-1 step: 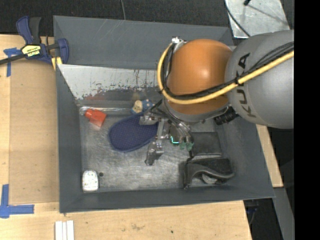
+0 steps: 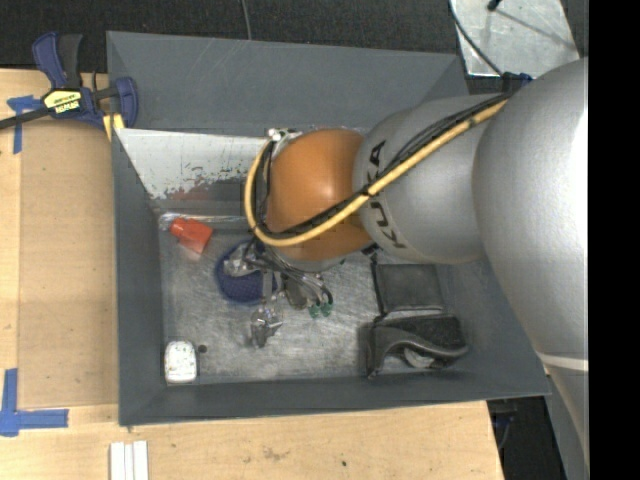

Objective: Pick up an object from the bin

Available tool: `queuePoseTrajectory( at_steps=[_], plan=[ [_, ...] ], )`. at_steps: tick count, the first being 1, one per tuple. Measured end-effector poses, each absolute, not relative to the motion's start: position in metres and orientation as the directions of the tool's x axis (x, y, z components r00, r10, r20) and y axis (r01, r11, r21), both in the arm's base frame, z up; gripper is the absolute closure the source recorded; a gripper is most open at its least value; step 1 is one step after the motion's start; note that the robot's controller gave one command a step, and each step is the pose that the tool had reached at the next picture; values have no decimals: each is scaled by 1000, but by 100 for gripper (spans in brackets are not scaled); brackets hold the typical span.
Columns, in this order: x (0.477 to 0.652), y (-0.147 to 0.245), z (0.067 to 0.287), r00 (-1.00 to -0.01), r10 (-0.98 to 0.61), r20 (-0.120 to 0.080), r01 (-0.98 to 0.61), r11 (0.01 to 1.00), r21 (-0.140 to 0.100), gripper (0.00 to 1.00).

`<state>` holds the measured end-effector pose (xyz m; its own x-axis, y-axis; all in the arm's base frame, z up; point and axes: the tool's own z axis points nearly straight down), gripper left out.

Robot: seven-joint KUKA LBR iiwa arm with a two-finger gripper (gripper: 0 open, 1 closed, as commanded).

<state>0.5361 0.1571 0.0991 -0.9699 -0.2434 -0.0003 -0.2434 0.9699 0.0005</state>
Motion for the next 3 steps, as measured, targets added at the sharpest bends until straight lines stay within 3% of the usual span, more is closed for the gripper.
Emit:
queuePoseTrajectory(
  at_steps=[1, 2, 3],
  plan=[
    [568, 141, 76, -857, -516, -15, -516, 857, 4, 0],
    [573, 143, 81, -858, -512, -40, -513, 859, 0, 100],
    [619, 124, 223, -640, -768, -9, -768, 640, -7, 100]
  ],
)
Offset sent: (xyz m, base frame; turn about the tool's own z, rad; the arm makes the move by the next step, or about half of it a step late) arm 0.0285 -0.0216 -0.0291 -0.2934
